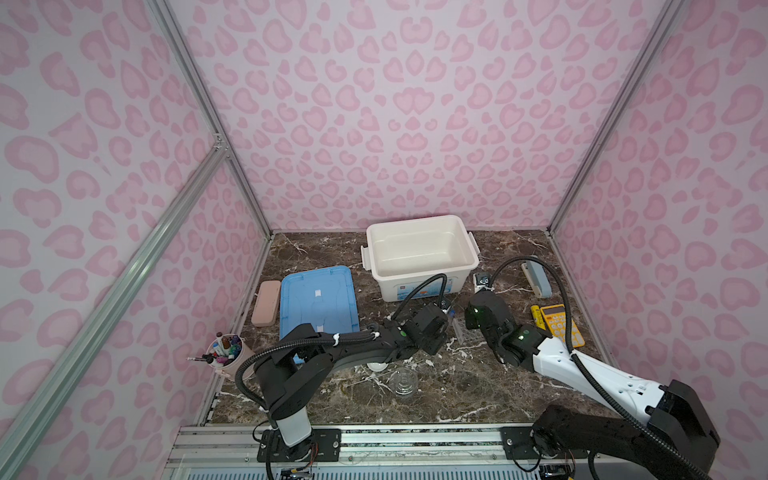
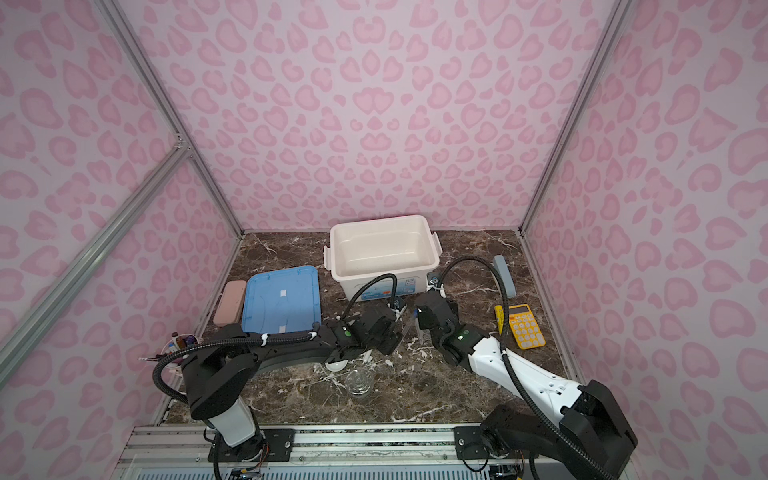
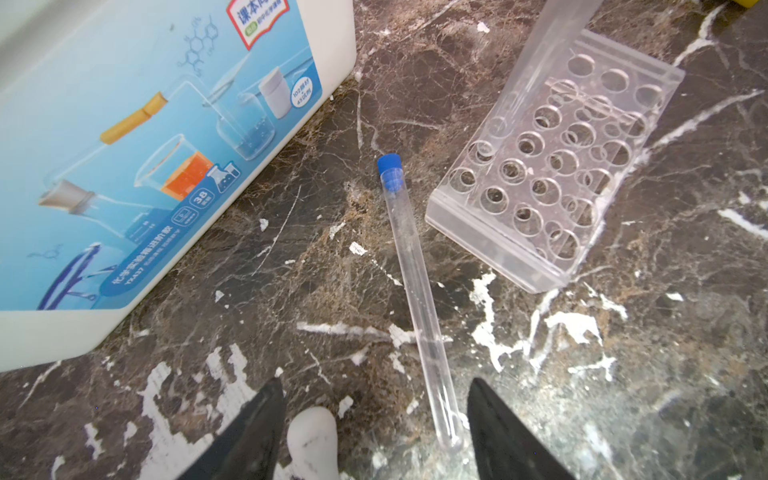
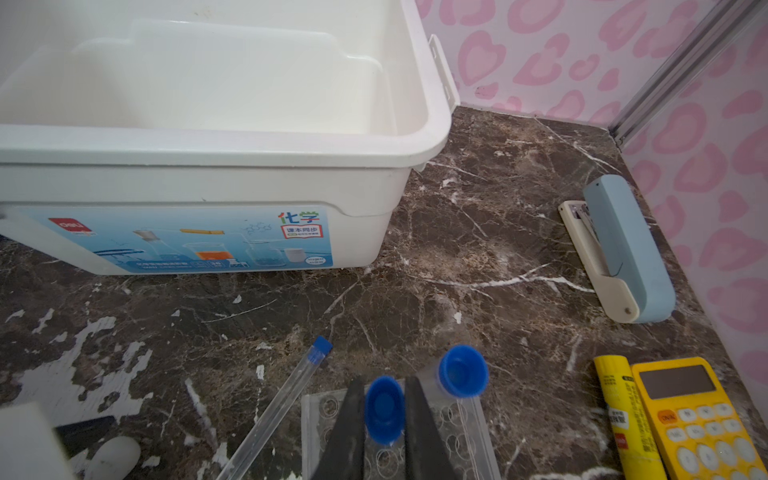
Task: Organize the chemistry lab equipment
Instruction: 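Move left gripper over the last tube while right gripper rises from the rack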
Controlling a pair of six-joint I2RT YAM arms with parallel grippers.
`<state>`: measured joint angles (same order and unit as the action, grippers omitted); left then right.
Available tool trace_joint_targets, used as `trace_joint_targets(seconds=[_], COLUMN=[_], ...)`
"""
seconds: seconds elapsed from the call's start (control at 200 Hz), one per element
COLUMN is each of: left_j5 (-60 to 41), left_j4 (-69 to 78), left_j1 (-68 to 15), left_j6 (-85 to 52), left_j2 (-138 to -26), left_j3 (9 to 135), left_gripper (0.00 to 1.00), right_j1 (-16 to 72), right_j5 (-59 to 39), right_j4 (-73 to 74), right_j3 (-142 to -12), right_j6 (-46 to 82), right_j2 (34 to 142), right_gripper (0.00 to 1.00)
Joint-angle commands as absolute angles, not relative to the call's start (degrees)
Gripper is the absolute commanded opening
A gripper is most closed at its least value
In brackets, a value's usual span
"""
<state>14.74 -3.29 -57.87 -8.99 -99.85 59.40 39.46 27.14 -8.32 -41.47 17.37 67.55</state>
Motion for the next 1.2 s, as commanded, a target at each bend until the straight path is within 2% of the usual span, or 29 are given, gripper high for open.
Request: trace_joint_targets(seconds=[0.0,0.215,0.5,0.935,1.195], left_j5=[14.32,13.60,12.85,13.17,13.18], left_j4=[-3.82,-4.14,-5.17,-6.46,-7.98], left_j1=[-57.92,-57.92,-57.92,-57.92,-57.92], left_j6=[-9.58,-10.20,-10.74,-11.55,-11.93], left_j2=[-100.61,-101.75,-103.44,-105.54,-107.45], left_j3=[60.38,61.06,62.31,63.82,65.26], left_gripper=[0.71,0.70,0.68,0.66,0.64], right_j1=[39.46,39.46,39.46,39.01,35.55], right_j5=[27.75,27.59,27.86,28.75,22.73], right_j4=[-10.11,-10.63,-10.68,-11.58,-12.22], right_j3=[-42.00,-42.56,-42.70,-44.37,-45.39], right_j6=[18.10,17.88,17.93,18.13,19.07], right_j2=[67.81,67.94,66.65,63.27,61.10], right_gripper=[0.16,0.23,0.38,0.42,0.44])
